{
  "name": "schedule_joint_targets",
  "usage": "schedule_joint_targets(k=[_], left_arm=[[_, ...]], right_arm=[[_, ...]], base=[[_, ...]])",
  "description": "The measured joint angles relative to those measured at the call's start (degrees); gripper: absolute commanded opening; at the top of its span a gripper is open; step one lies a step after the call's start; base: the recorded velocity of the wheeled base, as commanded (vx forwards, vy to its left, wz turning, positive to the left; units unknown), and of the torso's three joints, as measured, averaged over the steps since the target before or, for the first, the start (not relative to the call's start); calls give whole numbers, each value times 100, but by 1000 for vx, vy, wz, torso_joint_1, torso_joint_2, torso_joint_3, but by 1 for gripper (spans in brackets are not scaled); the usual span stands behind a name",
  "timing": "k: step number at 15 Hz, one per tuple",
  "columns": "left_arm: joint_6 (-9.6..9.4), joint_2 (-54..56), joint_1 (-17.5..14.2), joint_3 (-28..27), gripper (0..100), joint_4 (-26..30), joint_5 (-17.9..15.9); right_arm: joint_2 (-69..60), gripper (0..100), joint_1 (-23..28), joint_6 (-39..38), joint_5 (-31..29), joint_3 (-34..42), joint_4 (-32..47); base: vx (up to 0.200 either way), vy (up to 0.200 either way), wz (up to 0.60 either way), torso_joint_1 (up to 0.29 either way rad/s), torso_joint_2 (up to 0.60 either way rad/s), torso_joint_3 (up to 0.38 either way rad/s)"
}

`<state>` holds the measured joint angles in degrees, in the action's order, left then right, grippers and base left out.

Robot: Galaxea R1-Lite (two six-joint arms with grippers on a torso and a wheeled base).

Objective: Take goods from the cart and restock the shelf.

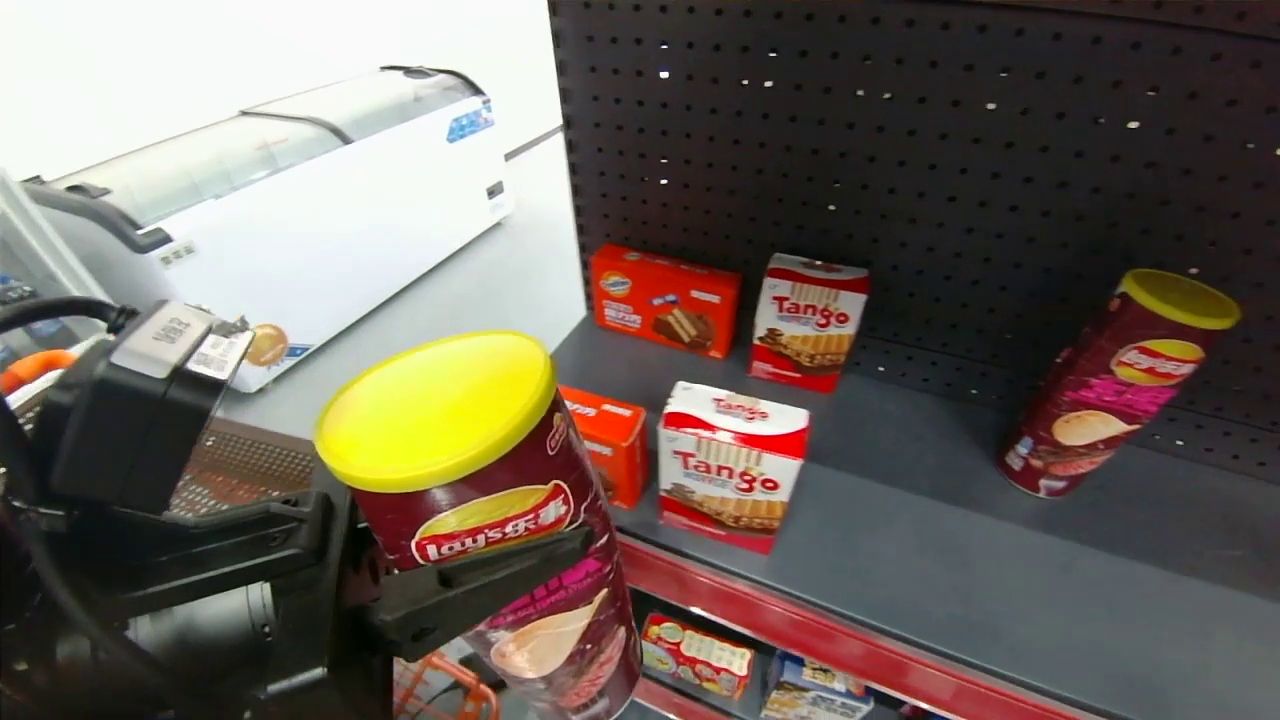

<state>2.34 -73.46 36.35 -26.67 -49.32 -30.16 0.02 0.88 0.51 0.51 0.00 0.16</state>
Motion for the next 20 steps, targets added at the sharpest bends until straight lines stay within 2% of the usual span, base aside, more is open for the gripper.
schedule_joint_targets(k=[2, 5, 12, 20], left_arm=[[0, 4, 55, -45, 0, -5, -180], [0, -18, 69, -157, 0, -21, -202], [0, -132, -6, -205, 0, -66, -183], [34, -200, -323, -182, 0, -196, -202]], right_arm=[[0, 100, -2, 0, 0, 0, 2], [0, 100, 2, 4, 6, 0, 0], [0, 100, 6, 4, 6, 0, -2], [0, 100, 5, -9, 9, 0, 0]], base=[[0, 0, -600, 5, 0, 2], [0, 0, -600, 4, 4, 1], [0, 0, 0, 0, 0, 0], [0, 0, -75, 1, 0, 0]])
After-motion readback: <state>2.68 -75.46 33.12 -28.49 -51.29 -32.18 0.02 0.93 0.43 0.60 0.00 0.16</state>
